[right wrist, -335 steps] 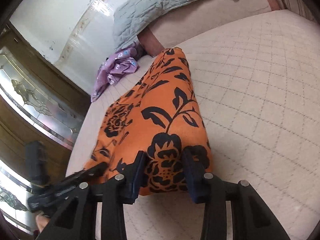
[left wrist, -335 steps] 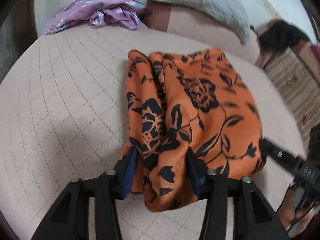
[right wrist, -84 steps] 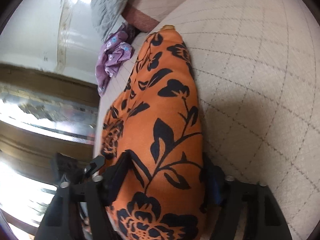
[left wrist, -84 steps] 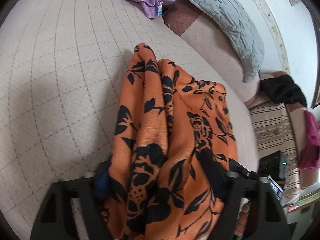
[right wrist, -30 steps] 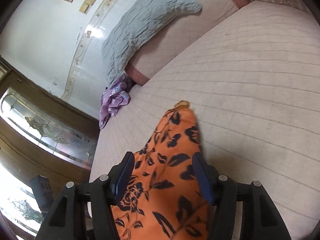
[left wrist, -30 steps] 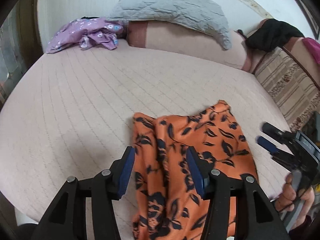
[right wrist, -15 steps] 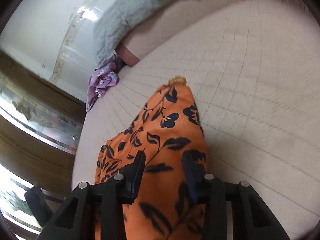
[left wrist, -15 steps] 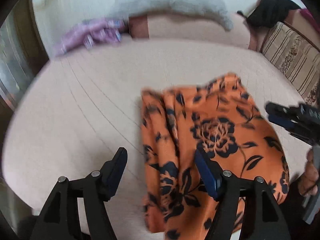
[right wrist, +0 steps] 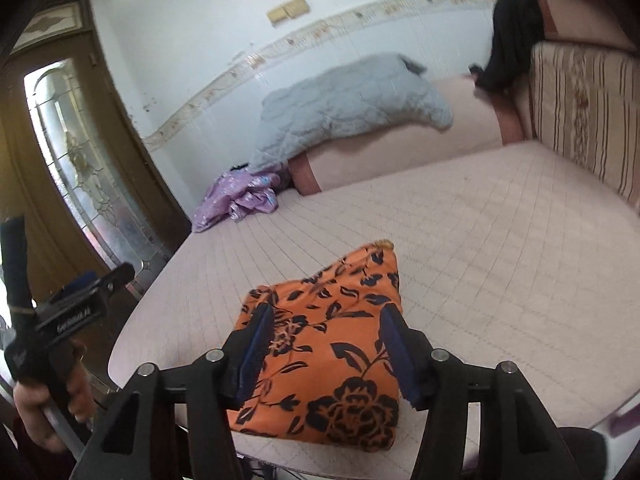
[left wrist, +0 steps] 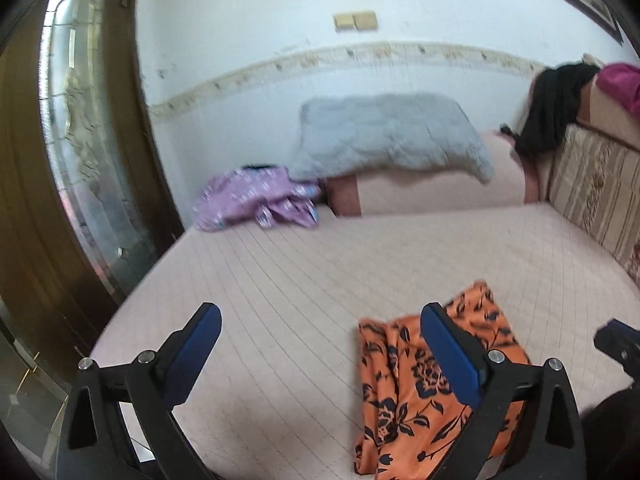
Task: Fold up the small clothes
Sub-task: 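Release the blouse with both grippers and pull them back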
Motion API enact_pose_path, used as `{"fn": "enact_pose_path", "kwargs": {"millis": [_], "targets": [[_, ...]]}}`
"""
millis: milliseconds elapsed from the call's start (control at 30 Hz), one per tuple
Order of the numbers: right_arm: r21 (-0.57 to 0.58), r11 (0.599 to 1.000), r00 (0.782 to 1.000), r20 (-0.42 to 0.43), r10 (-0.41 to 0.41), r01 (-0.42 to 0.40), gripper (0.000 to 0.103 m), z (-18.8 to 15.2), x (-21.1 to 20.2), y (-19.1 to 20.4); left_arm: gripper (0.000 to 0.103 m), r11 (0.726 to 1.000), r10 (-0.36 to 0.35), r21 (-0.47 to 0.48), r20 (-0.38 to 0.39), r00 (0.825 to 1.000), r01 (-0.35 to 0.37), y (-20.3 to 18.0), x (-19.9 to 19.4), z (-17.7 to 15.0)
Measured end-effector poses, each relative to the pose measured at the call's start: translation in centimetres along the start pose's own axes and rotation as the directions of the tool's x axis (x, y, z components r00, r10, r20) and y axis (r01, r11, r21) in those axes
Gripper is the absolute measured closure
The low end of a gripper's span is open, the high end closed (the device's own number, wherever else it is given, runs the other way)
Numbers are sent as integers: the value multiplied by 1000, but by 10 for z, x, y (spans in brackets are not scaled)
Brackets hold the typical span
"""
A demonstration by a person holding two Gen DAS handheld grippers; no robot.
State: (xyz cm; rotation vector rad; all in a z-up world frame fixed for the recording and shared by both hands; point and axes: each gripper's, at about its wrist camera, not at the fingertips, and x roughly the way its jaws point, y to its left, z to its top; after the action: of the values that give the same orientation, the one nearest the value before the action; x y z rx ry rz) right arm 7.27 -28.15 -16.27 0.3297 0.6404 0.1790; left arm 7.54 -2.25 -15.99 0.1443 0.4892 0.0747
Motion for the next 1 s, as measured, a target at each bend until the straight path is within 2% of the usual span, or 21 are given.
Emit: {"fn": "enact_pose_path", "kwargs": {"millis": [200,367,600,1000], "targets": [[-65,998,999,48,18,-15,42,6,-34,26,1,999,19,-32,44,999,-18,12,-25,10],[-124,992,997,80,12,-2,41,6,-52,44,1,996,79,-58,86,993,-75,22,-41,13],[-181,983,995,96,2,16,41,3,-63,62,1,990,124,-83,89,988,-116,36,-50,16],[-278,959,994,111,-17,47,41,4,-62,92,1,992,105,-87,114,988,-95,46,-61,17]]}}
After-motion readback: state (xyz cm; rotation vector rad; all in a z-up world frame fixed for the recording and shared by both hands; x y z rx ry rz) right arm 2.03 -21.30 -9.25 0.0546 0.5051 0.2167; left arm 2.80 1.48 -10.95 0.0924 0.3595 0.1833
